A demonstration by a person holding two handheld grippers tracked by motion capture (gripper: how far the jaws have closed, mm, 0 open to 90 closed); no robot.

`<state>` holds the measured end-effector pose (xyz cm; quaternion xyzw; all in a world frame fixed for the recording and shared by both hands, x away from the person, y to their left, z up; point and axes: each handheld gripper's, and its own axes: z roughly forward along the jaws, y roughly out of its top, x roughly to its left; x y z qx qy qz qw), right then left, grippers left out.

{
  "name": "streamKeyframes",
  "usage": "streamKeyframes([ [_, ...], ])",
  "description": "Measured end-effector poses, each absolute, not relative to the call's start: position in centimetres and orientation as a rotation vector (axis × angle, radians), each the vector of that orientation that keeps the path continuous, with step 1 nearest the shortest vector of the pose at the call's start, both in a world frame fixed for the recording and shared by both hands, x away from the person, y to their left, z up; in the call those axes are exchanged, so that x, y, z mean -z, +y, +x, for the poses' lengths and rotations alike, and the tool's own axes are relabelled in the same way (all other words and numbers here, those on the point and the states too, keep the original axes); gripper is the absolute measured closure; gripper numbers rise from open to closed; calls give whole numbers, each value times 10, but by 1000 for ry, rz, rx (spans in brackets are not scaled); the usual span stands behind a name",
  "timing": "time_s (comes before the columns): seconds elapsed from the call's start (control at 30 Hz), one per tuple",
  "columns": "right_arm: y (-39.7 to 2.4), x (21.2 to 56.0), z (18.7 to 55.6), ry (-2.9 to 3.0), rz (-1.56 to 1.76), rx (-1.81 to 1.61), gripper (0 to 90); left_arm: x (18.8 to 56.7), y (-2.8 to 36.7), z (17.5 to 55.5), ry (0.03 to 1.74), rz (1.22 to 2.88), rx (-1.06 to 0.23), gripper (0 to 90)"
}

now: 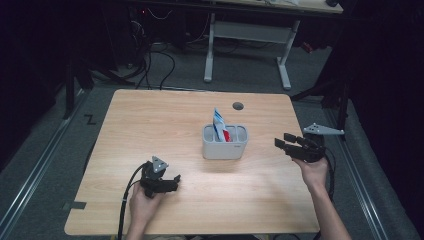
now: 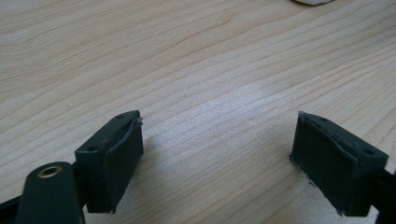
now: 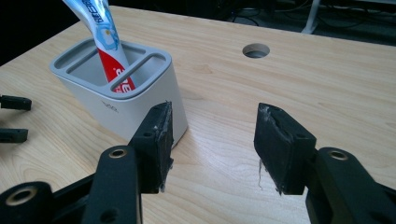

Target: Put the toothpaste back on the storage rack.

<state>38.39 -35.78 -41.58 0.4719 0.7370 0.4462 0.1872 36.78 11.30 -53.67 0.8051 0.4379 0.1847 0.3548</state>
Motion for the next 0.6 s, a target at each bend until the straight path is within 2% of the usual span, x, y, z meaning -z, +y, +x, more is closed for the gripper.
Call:
streamKeyframes([
  [0.6, -363, 440, 375, 2067, 1372, -1294, 474, 537, 113, 368, 1132, 2081, -477, 170],
])
